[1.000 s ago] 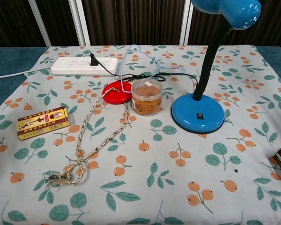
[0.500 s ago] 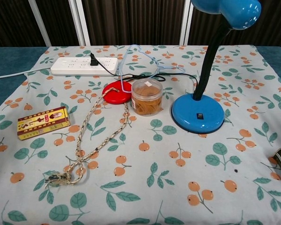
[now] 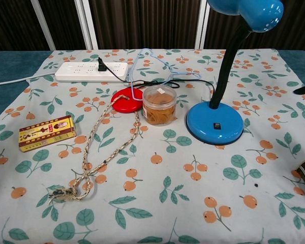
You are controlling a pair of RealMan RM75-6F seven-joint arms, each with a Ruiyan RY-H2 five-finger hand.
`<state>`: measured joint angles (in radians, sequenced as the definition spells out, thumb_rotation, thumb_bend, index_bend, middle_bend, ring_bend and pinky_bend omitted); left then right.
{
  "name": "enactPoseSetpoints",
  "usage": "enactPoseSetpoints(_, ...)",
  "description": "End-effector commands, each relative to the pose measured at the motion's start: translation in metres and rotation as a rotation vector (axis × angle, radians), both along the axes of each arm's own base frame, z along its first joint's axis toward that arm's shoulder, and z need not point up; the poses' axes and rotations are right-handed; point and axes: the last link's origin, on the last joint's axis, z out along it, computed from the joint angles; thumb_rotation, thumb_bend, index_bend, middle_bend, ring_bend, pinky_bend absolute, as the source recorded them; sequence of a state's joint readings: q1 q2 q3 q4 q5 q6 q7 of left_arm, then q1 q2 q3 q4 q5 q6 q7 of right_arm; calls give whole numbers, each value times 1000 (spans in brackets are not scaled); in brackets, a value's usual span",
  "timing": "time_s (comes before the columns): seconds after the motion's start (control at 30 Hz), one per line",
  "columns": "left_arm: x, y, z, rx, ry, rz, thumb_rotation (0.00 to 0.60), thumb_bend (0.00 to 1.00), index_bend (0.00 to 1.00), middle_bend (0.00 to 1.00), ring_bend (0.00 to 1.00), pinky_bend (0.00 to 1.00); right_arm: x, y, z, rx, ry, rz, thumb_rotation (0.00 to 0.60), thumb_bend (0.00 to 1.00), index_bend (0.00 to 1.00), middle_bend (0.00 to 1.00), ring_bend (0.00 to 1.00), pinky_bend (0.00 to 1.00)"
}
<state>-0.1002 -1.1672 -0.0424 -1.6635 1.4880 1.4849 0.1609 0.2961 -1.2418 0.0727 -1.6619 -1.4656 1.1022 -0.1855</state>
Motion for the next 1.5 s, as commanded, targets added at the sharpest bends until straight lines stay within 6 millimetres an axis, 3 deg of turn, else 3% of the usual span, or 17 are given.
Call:
enactPoseSetpoints(0.03,0,0,0,0,-2,1,600,363,137,66,52,86,18,-12,-22,61,-18,20,600,787,53,701,764,713)
enactPoseSetpoints(0.33,-1,0,0,-2,-10,7,600,363,137,66,52,86,48,-22,-55,131,-37,60,600,814,53,721,774,779)
enactPoseSetpoints(0.67,-2,1,1,-6,-24,18,600,363,137,66,52,86,67,-34,-77,168,3,57,600,814,53,722,774,835)
enactPoseSetpoints(1.5,-2,1,2,-7,-35,20,600,363,137,66,53,86,67,-37,-88,197,80,-12,600,814,53,722,774,933)
